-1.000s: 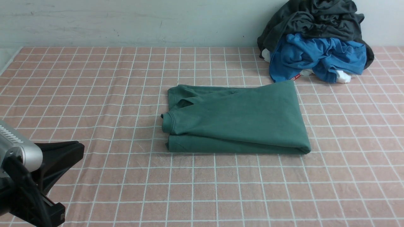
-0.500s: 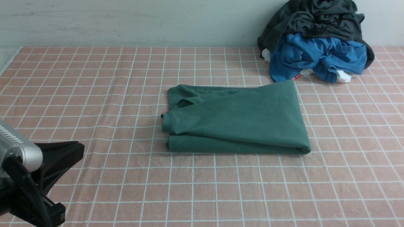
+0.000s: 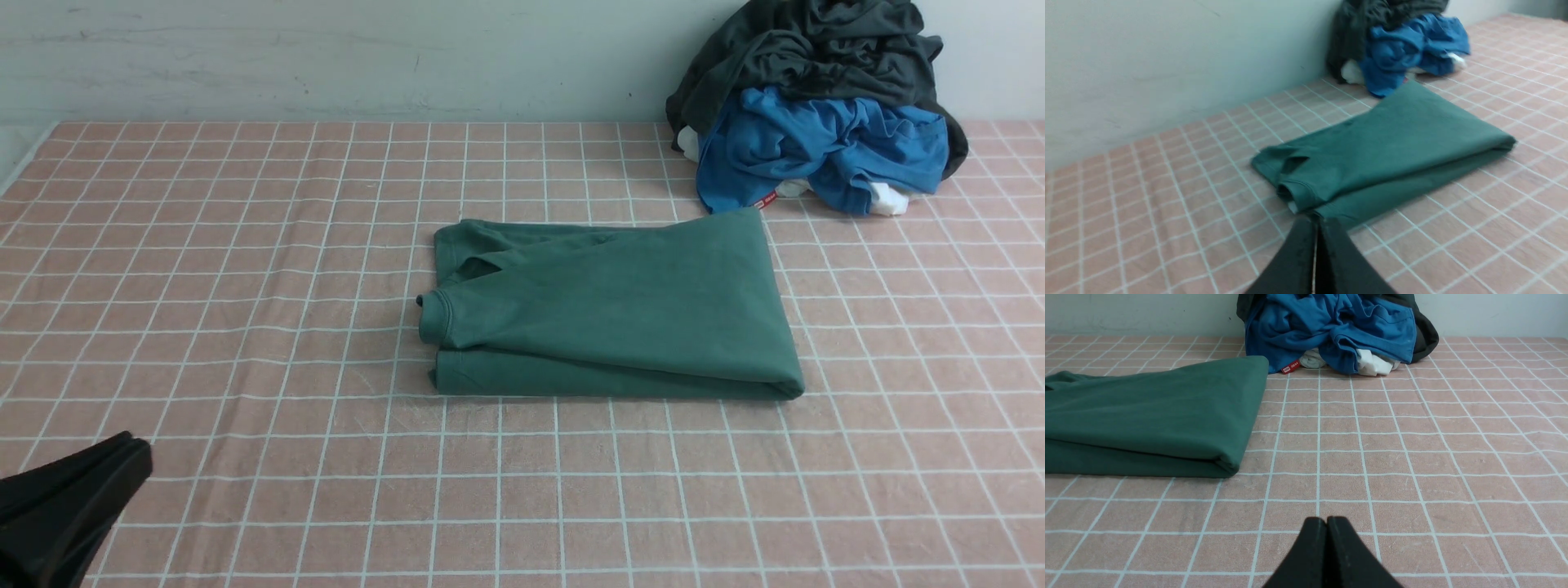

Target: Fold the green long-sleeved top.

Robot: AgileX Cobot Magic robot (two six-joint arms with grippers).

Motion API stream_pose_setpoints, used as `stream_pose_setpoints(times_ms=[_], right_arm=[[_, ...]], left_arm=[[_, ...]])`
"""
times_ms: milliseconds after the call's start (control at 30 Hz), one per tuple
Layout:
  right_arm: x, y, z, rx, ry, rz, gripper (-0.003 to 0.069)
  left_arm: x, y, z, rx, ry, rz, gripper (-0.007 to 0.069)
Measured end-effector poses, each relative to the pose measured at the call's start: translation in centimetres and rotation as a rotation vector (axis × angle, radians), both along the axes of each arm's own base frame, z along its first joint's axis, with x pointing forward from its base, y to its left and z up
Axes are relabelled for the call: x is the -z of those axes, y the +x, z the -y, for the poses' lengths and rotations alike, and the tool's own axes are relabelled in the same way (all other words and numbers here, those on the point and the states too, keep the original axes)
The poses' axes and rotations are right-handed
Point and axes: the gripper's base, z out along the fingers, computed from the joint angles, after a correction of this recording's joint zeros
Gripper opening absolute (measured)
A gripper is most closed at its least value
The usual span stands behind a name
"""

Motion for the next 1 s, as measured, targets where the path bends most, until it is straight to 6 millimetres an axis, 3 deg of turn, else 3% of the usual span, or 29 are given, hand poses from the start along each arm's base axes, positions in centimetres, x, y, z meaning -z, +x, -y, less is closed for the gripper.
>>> stream_pose_setpoints(times_ms=[133,233,367,667,1000], right_arm=[[0.0,0.0,0.0,0.000,0.000,0.000,-0.0014],[0.0,0.0,0.0,0.000,0.000,0.000,-0.0014],[0.0,0.0,0.0,0.000,0.000,0.000,-0.0014],[0.0,0.0,0.0,0.000,0.000,0.000,-0.0014],[0.0,0.0,0.0,0.000,0.000,0.000,-0.0014]], left_arm=[[2.8,-0.5,-1.4,-0.145,0.041,0.108,-0.0003],[5.4,-0.5,-2.3,-0.246,0.050,0.102,-0.0003],[7.3,-0.5,-3.1,-0.333,-0.018,0.081,-0.0003],[9.6,-0.8,-3.7,-0.431,-0.085,-0.151,-0.0003],[9.7,-0.9,-3.7,-0.429,-0.078,-0.179,-0.0003]])
